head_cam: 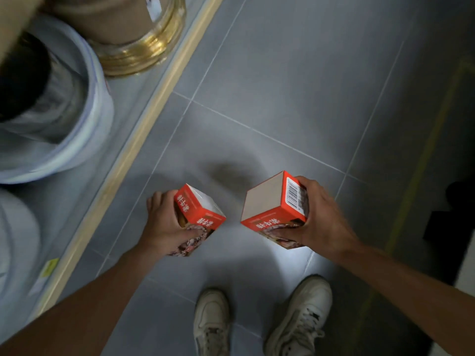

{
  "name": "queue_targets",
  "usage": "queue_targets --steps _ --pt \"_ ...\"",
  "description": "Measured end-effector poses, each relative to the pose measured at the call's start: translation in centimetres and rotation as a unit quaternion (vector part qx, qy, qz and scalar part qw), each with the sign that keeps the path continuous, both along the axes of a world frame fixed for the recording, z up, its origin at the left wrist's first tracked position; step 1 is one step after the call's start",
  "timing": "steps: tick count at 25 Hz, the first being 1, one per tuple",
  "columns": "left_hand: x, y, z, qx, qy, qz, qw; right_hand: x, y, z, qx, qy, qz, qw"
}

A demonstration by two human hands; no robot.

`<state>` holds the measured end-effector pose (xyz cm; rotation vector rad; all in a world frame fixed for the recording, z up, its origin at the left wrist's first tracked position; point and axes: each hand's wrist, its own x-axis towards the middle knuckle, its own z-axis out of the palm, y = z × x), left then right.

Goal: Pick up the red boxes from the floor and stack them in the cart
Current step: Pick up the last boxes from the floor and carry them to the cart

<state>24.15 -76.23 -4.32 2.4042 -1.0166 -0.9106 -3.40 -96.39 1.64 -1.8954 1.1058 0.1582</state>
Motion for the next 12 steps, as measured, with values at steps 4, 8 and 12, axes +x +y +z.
queue_targets --steps 4,8,12 --pt "0.6 -0.8 9.9 -0.061 0.055 0.021 0.996 0.6 -0.4 10.0 -0.024 -0.011 -0.009 1.000" --pt "0.9 -1.9 26.2 -0.123 0.036 0.026 0.991 1.4 -0.4 24.3 -0.046 -0.023 -0.028 0.998" --pt "0.9 -3.1 41.3 -0.156 0.022 0.030 0.987 1.6 -0.4 37.8 -0.065 -0.053 -0.069 0.994"
